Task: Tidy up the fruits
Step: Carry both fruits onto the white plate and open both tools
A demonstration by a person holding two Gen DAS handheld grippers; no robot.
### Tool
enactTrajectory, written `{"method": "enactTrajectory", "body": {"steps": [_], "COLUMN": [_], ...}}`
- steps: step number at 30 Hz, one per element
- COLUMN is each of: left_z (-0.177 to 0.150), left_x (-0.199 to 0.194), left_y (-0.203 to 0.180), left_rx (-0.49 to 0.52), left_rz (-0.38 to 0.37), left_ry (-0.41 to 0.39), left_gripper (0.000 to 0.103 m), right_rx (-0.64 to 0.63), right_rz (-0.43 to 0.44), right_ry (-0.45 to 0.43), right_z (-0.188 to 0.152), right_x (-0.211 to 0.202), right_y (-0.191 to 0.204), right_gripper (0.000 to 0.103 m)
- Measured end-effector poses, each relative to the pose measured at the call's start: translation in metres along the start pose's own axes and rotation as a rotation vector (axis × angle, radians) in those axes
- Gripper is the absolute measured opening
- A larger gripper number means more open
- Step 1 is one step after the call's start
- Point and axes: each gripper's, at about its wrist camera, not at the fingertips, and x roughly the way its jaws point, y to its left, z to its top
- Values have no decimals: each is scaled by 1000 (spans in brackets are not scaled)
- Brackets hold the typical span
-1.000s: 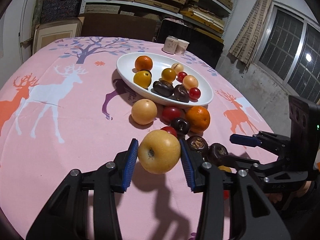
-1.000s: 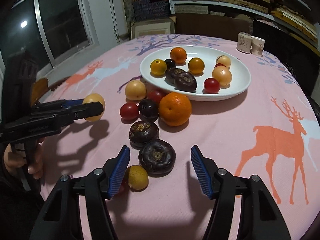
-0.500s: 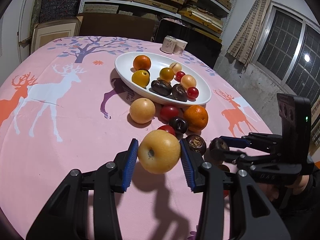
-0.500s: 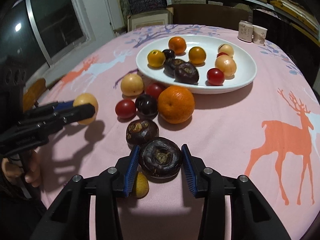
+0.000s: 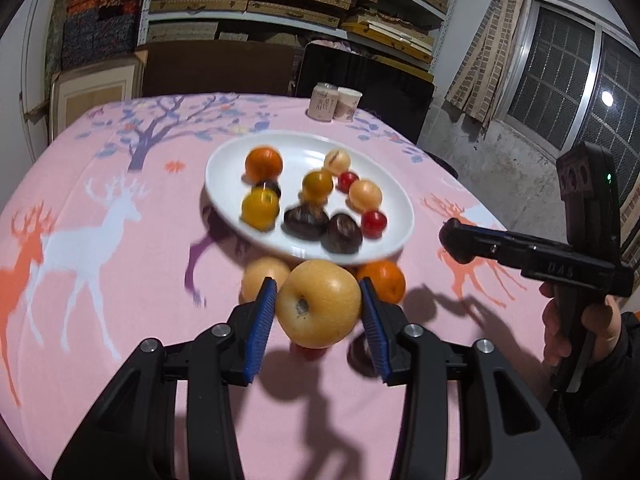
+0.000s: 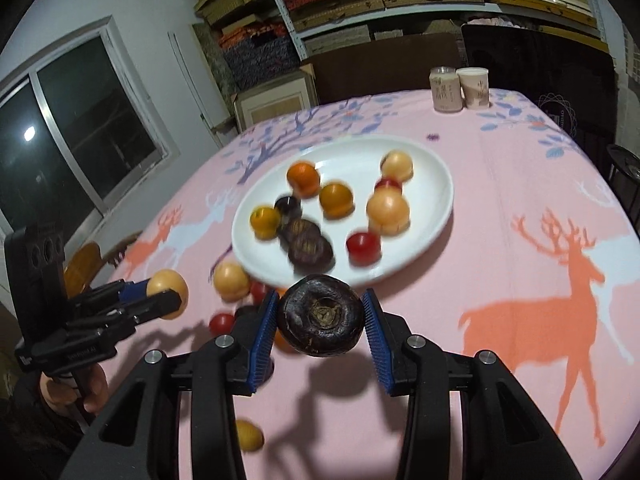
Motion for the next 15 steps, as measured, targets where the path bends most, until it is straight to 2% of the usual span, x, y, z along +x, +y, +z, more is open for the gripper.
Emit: {"method": "enactTrajectory", "body": {"steps": [4, 8, 11, 15], "left_z": [43, 75, 89, 95], "left_x": [33, 73, 106, 129], "left_y": [-1, -5, -4, 1], "left_rx": [37, 74, 76, 72], "left_rz": [4, 17, 32, 36], "left_ry": [1, 12, 43, 86], "left_gripper": [41, 41, 41, 42], "right_rx": [26, 52, 74, 63], "right_rz": [-7, -10, -14, -27], "right_ry": [-16, 9, 49, 107], "right_z": [51, 96, 118, 128], "right_x": [19, 60, 99, 142], "right_y": [-12, -20, -25, -26], "right_gripper": [43, 43, 43, 45]}}
